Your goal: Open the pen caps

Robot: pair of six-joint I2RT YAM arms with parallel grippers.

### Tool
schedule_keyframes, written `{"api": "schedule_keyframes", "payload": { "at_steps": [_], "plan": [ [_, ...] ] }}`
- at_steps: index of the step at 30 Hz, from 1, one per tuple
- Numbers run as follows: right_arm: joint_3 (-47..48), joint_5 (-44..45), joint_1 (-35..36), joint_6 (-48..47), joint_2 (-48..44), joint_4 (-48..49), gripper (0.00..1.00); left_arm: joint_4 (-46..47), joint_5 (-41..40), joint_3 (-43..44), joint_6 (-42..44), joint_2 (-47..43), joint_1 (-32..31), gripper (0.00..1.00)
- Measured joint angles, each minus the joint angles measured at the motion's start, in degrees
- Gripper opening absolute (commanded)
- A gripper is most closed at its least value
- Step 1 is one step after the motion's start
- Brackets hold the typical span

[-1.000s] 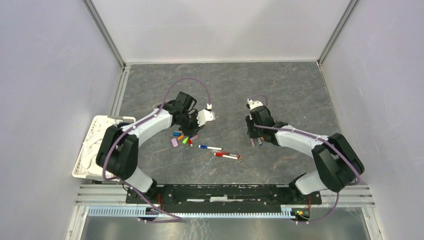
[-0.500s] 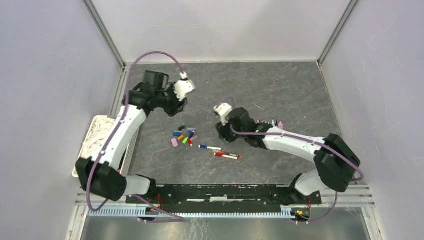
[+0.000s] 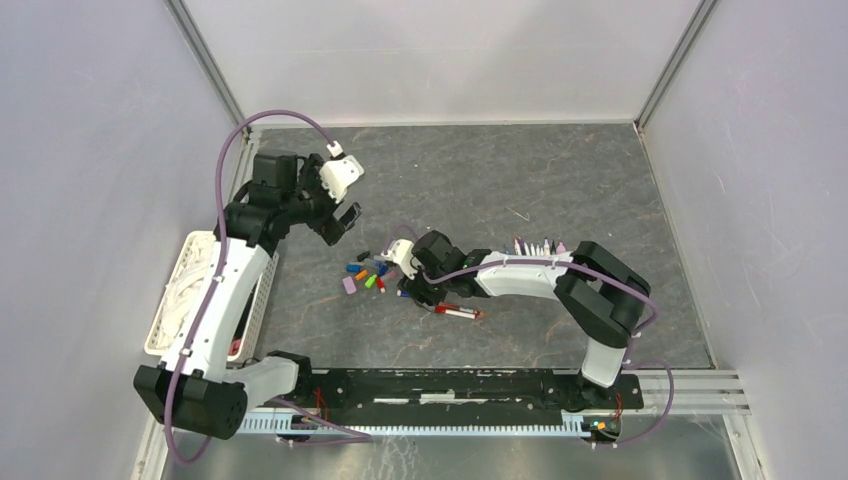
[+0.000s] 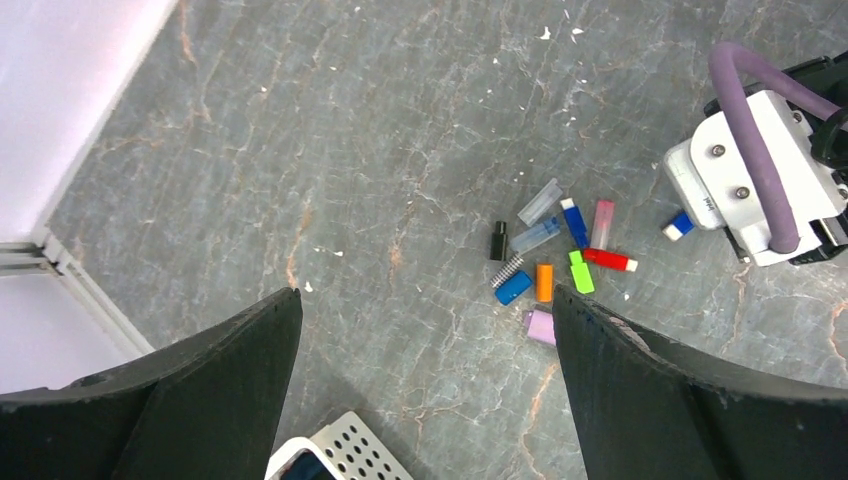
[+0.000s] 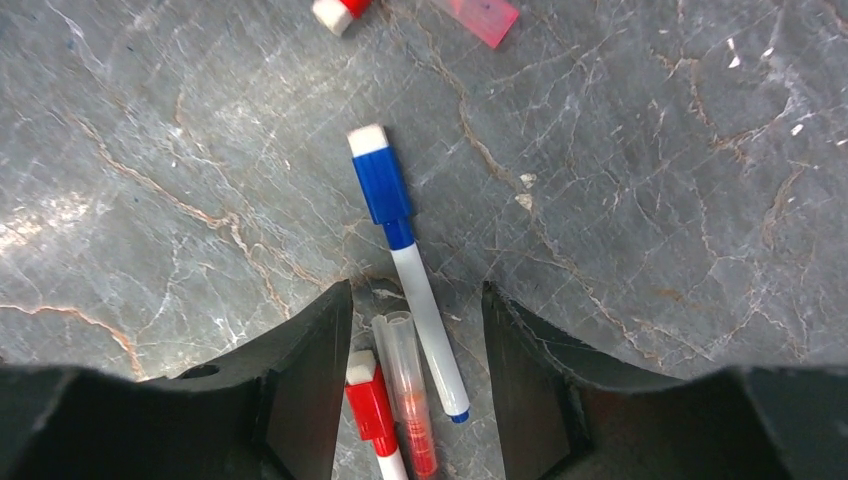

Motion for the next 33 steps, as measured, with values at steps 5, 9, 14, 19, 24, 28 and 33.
{"api": "schedule_keyframes", "payload": {
  "at_steps": [5, 9, 14, 19, 24, 28, 33],
  "plan": [
    [0.00, 0.70, 0.00, -0.90, 1.05, 0.07, 0.51, -0.96, 1.18, 0.00, -0.13, 1.70, 0.00, 1.00],
    [0.00, 1.53, 0.07, -1.03, 1.14, 0.33, 0.49, -1.62, 2.49, 0.00, -0.17, 1.86, 0.00, 1.00],
    [0.24, 1.73, 0.00, -0.94, 1.51, 0.72, 0.42, -2.71, 4.35, 0.00, -0.17, 2.51, 0.00, 1.00],
    [0.46, 0.83, -2.03, -0.24, 2.01, 1.88, 0.32, -2.86, 5.88, -0.52, -0.15, 2.47, 0.00, 1.00],
    [0.46, -0.04, -5.33, 0.48, 2.05, 2.54, 0.09, -2.97, 7.78, -2.40, -0.15, 2.49, 0.00, 1.00],
    [0.46, -1.44, -7.37, 1.20, 2.05, 2.75, 0.00, -3.48, 9.90, -3.08, -0.09, 3.06, 0.00, 1.00],
    [0.57, -3.63, -9.33, 2.05, 1.97, 2.64, 0.00, -4.55, 12.83, -5.64, 0.92, 3.39, 0.00, 1.00]
  ]
}}
